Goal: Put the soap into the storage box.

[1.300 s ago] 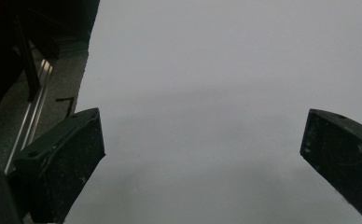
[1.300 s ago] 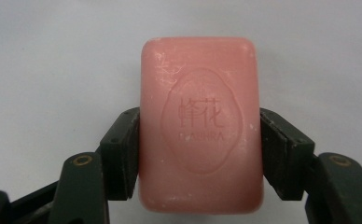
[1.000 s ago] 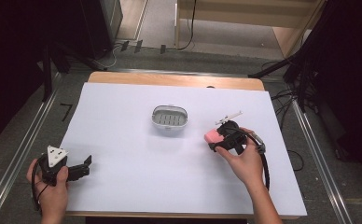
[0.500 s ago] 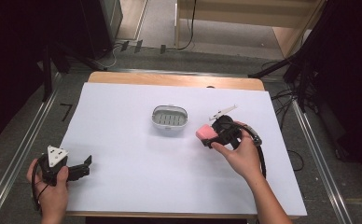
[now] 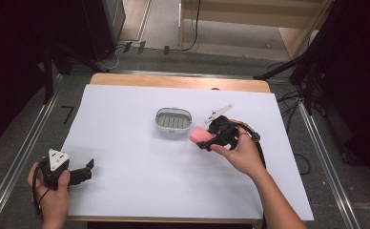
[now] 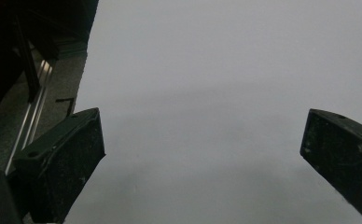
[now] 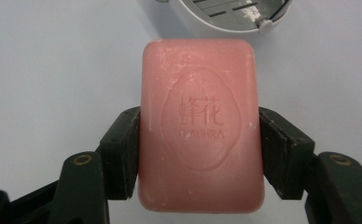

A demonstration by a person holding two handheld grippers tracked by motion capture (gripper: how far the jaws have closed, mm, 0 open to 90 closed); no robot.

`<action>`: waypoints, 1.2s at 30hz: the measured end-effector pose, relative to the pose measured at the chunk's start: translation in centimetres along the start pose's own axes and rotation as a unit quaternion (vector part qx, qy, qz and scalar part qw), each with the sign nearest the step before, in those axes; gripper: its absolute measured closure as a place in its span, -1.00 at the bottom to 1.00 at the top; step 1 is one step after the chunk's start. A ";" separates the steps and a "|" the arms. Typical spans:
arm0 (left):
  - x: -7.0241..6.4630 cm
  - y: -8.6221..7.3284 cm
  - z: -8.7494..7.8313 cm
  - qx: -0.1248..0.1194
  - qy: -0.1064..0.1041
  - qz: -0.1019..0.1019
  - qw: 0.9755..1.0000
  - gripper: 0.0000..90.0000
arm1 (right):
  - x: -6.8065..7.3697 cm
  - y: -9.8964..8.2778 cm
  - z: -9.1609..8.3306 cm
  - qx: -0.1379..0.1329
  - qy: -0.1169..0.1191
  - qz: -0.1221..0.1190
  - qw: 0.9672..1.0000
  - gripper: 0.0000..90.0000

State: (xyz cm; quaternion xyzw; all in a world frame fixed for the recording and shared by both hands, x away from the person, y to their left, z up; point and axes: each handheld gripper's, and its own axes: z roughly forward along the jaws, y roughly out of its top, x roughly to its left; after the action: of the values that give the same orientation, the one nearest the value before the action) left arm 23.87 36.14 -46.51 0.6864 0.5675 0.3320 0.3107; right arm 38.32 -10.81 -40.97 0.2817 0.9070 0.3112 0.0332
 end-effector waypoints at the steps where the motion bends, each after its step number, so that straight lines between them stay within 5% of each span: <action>1: 0.0 0.0 0.0 0.000 0.000 0.000 1.000 -1.00 | 0.0 0.1 0.1 -0.002 0.002 -0.006 1.000 -0.14; 19: -0.1 0.0 0.0 0.002 0.002 0.004 1.000 -1.00 | 0.5 2.5 0.5 -0.005 0.028 -0.065 0.997 -0.13; 36: -0.1 0.0 0.0 0.001 0.002 0.004 1.000 -1.00 | 0.8 5.4 0.7 -0.017 0.034 -0.096 0.995 -0.13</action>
State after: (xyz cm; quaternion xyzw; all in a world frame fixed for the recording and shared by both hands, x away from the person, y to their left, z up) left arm 23.87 36.03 -46.53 0.6883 0.5656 0.3340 0.3078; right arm 40.51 -6.48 -38.28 0.1820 0.9251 0.3313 0.0368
